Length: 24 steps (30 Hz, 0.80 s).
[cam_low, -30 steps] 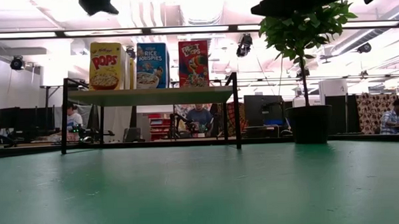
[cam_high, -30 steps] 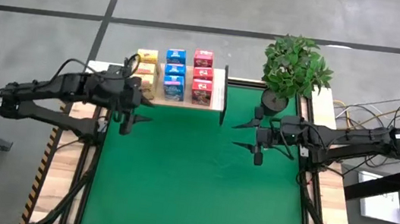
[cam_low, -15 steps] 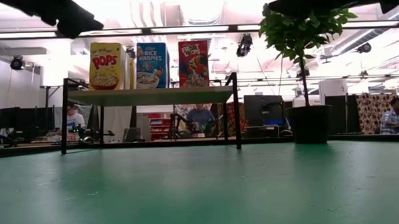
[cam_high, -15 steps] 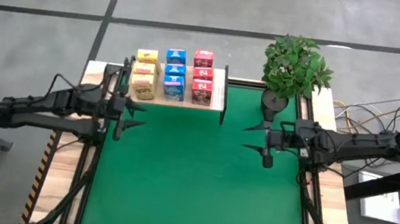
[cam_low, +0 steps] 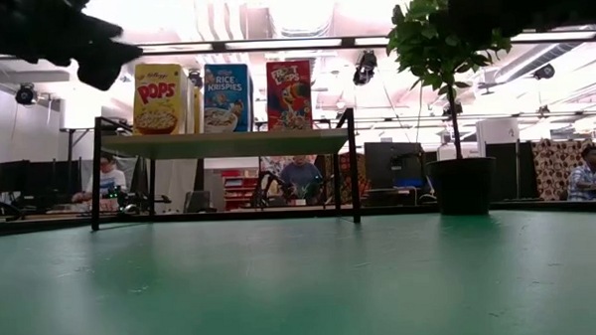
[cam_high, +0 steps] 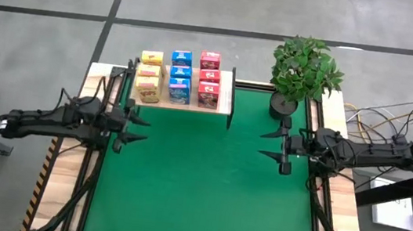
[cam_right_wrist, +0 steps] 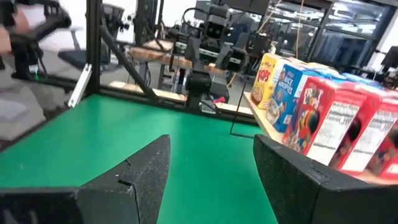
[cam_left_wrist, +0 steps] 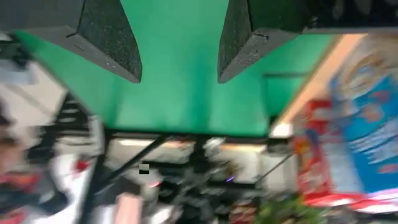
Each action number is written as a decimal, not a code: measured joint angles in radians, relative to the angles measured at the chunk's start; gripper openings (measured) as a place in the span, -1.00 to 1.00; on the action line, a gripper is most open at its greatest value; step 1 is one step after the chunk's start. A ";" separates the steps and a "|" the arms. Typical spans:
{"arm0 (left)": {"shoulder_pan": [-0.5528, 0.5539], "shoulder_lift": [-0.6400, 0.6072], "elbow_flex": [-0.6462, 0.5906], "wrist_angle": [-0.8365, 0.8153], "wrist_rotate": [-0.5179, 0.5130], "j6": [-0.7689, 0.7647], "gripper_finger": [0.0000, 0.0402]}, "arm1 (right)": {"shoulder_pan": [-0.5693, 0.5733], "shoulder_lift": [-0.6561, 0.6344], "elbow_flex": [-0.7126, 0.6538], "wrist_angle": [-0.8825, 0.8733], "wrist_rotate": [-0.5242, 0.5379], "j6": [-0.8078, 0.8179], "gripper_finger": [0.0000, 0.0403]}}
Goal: Stack cereal on shelf
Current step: Return to home position
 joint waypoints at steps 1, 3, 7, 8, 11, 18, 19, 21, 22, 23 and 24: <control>0.000 -0.014 -0.018 0.026 0.032 0.001 -0.03 | 0.000 -0.008 -0.016 0.015 0.000 0.017 0.10; 0.000 -0.041 -0.046 0.073 0.096 0.009 -0.05 | 0.000 -0.027 -0.046 0.029 0.004 0.038 0.10; 0.000 -0.082 -0.102 0.105 0.150 0.050 -0.15 | 0.000 -0.061 -0.103 0.059 0.008 0.060 0.10; 0.000 -0.092 -0.114 0.109 0.151 0.057 -0.19 | 0.000 -0.070 -0.115 0.067 0.008 0.063 0.10; 0.000 -0.111 -0.146 0.111 0.153 0.068 -0.32 | 0.000 -0.100 -0.145 0.097 0.008 0.068 0.10; 0.000 -0.147 -0.215 0.116 0.215 0.110 -0.70 | 0.000 -0.179 -0.186 0.099 0.009 0.066 0.10; 0.000 -0.151 -0.225 0.125 0.226 0.116 -0.76 | 0.000 -0.190 -0.192 0.099 0.009 0.063 0.10; 0.000 -0.162 -0.247 0.144 0.252 0.129 -0.87 | 0.000 -0.213 -0.205 0.098 0.009 0.059 0.10; 0.000 -0.166 -0.259 0.153 0.262 0.132 -0.93 | 0.000 -0.224 -0.211 0.098 0.009 0.059 0.10; 0.000 -0.169 -0.269 0.161 0.271 0.133 -0.96 | 0.000 -0.236 -0.218 0.099 0.009 0.059 0.10; 0.000 -0.175 -0.277 0.169 0.275 0.134 -0.98 | 0.000 -0.247 -0.225 0.098 0.009 0.059 0.10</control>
